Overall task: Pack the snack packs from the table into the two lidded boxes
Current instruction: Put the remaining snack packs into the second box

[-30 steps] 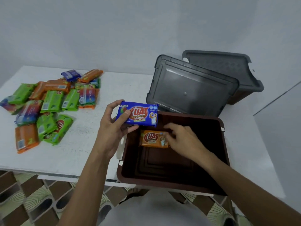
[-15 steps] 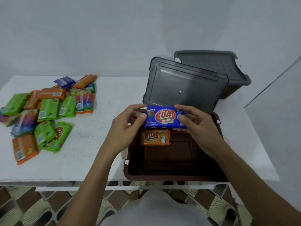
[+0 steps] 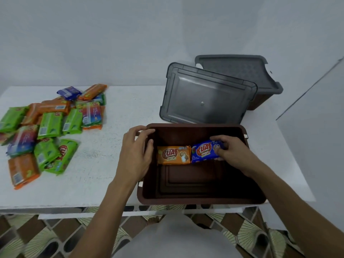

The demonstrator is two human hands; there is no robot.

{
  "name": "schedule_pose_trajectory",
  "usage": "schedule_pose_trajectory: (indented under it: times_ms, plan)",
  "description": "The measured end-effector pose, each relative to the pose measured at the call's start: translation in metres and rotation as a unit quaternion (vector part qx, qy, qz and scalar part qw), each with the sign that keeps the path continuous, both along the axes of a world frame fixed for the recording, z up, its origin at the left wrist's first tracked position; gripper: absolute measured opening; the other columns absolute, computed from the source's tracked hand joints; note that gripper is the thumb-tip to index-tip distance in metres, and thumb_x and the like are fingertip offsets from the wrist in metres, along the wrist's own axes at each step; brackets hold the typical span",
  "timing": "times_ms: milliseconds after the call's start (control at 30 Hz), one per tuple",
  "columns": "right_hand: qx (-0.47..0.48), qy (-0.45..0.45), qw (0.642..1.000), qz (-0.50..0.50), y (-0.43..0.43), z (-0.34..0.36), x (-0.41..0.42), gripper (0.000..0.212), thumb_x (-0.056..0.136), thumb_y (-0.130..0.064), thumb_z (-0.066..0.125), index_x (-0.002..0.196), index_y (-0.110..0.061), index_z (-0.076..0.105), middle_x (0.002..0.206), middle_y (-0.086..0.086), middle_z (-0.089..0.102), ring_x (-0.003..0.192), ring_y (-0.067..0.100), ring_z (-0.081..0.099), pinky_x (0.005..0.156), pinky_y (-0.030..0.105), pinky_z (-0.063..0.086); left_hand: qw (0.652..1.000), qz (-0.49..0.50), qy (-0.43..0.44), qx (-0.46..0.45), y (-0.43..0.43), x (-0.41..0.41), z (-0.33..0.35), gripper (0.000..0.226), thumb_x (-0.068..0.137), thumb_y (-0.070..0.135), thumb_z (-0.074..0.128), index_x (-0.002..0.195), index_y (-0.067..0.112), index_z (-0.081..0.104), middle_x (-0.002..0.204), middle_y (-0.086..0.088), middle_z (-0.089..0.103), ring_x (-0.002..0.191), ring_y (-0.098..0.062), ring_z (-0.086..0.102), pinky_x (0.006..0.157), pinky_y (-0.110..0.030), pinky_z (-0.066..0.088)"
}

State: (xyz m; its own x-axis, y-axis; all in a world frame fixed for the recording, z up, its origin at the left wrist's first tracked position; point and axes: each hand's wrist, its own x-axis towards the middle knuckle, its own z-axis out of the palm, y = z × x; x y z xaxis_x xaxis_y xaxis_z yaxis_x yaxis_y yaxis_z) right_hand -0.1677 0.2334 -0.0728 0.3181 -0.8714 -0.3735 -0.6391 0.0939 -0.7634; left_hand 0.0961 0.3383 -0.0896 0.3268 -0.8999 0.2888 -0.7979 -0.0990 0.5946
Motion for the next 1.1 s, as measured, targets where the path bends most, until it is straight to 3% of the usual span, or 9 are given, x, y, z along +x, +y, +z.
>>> schedule_pose_trajectory:
  times_ms: [133,300,533,667,767,867,967,1100]
  plan:
    - [-0.051,0.098,0.993,0.029,-0.002,-0.014,0.008,0.045,0.095,-0.013,0.059,0.138,-0.018,0.049,0.137,0.010,0.049,0.115,0.015,0.050,0.084,0.027,0.054,1.000,0.004,0.017,0.002,0.000,0.000,-0.001,0.028,0.097,0.019,0.054,0.123,0.021,0.062,0.132,0.000,0.048,0.117,-0.014,0.049,0.093,-0.024,0.040]
    - [-0.101,0.244,0.956,0.128,0.004,-0.021,0.015,0.048,0.093,-0.023,0.062,0.137,-0.012,0.048,0.133,0.016,0.055,0.117,0.025,0.057,0.095,0.037,0.052,1.000,0.005,0.030,-0.008,0.001,-0.001,-0.002,0.027,0.096,0.016,0.054,0.121,0.020,0.064,0.132,-0.001,0.049,0.116,-0.014,0.050,0.092,-0.024,0.041]
    - [-0.105,0.250,0.953,0.136,0.005,-0.022,0.014,0.050,0.094,-0.029,0.060,0.139,-0.017,0.044,0.135,0.012,0.055,0.116,0.023,0.058,0.092,0.035,0.054,0.999,0.003,0.037,-0.017,0.001,0.001,-0.007,0.026,0.096,0.016,0.054,0.120,0.020,0.064,0.132,0.001,0.048,0.117,-0.013,0.050,0.094,-0.025,0.042]
    - [-0.151,0.277,0.939,0.134,0.008,-0.003,0.020,0.049,0.095,-0.038,0.056,0.140,-0.023,0.043,0.131,0.008,0.058,0.110,0.020,0.061,0.084,0.032,0.055,0.998,-0.012,0.051,-0.023,0.002,0.002,-0.008,0.026,0.097,0.019,0.055,0.121,0.021,0.063,0.133,0.005,0.047,0.116,-0.006,0.049,0.092,-0.010,0.037]
    - [-0.205,0.208,0.949,0.123,0.007,0.020,0.042,0.041,0.095,-0.039,0.054,0.134,-0.026,0.051,0.117,0.001,0.066,0.095,0.012,0.064,0.077,0.029,0.054,0.995,-0.057,0.079,-0.019,0.005,0.012,-0.004,0.030,0.098,0.030,0.052,0.126,0.025,0.060,0.133,0.011,0.046,0.116,0.001,0.049,0.091,-0.005,0.037]
    - [-0.268,0.116,0.948,0.125,0.003,0.042,0.077,0.029,0.096,-0.035,0.054,0.122,-0.026,0.061,0.100,-0.006,0.070,0.076,0.004,0.063,0.072,0.025,0.055,0.990,-0.071,0.125,-0.008,0.012,0.031,0.001,0.031,0.099,0.033,0.051,0.130,0.031,0.055,0.129,0.015,0.048,0.111,-0.003,0.054,0.086,-0.017,0.047]
    - [-0.312,0.043,0.938,0.143,-0.002,0.054,0.123,0.025,0.095,-0.028,0.056,0.118,-0.020,0.065,0.093,-0.004,0.072,0.071,0.004,0.062,0.069,0.021,0.054,0.996,-0.010,0.085,-0.002,0.021,0.067,-0.004,0.031,0.098,0.033,0.053,0.129,0.031,0.055,0.125,0.014,0.052,0.106,-0.003,0.056,0.083,-0.022,0.049]
    - [-0.322,-0.023,0.929,0.180,-0.012,0.052,0.197,0.029,0.095,-0.030,0.054,0.120,-0.017,0.062,0.097,0.007,0.072,0.070,0.015,0.067,0.069,0.036,0.059,0.995,0.099,0.008,0.024,0.039,0.132,-0.020,0.033,0.095,0.026,0.060,0.127,0.020,0.059,0.121,-0.001,0.059,0.107,-0.021,0.058,0.083,-0.036,0.048]
